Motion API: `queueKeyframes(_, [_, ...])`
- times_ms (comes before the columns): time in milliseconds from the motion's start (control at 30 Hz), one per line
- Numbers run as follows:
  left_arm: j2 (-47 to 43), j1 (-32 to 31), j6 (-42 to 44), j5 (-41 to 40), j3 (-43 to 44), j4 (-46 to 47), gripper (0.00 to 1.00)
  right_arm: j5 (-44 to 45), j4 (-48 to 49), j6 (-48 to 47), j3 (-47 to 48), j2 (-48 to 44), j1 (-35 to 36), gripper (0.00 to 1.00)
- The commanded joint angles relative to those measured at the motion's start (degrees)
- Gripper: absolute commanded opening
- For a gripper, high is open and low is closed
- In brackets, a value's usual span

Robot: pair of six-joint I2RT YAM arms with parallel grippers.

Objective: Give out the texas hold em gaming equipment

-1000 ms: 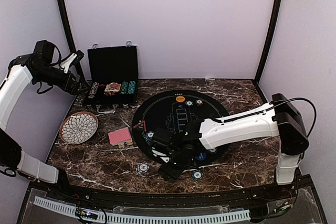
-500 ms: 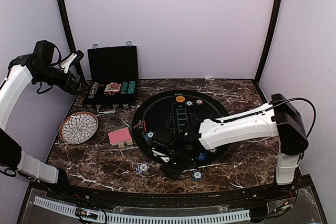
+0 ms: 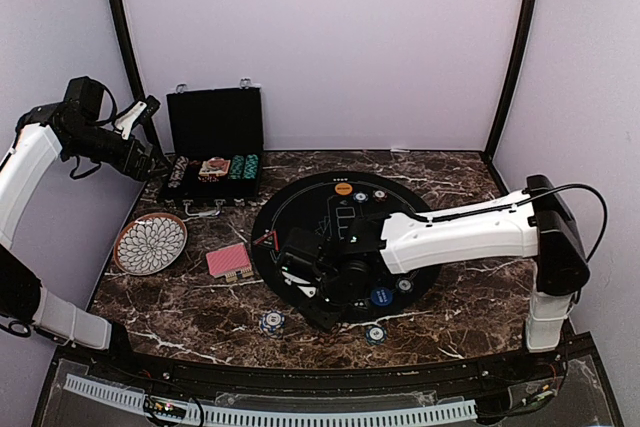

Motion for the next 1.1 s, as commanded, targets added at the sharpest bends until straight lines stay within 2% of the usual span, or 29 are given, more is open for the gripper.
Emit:
queueKeyframes(0, [-2.04,-0.3,0.23,1.24,1.21,-1.23,0.99,0.79,-1.68,-0.15,3.56,-2.35,-1.85,0.44])
queueKeyframes(200, [-2.27,-0.3,0.29,1.09,1.03,-1.22,0.99,0.34,-1.01,-0.6,6.04,0.1,-6.41,0.36])
queueKeyframes(267, [-2.32,-0.27,0.35,0.99,1.23,-1.43,0.99,-0.19,-0.85,-1.11,6.64,0.54,-6.81,0.36])
queueKeyframes(333, [-2.54,-0.28,0.55,0.75,1.36,-1.67,0.99,-1.39,-0.68,-1.56,6.07,0.3,-6.72,0.45])
queueKeyframes(433, [-2.7,-0.26,0.8,0.54,1.12,-1.57,0.99,-1.88,-0.14,-1.42,3.65,-1.11,-6.22,0.65])
queueKeyframes(567, [-2.44,-0.24,0.73,0.8,0.76,-1.23,0.99,-2.75,0.38,-0.52,0.78,-3.18,-4.93,0.77])
queueKeyframes(833, [-2.1,-0.25,0.63,1.36,1.01,-1.1,0.99,-3.83,1.21,0.25,-3.88,-3.4,-0.99,0.85])
queueKeyframes(1067, [-2.19,-0.28,0.6,1.53,1.06,-1.18,0.99,-3.47,1.63,0.18,-3.89,-1.47,-0.01,0.84])
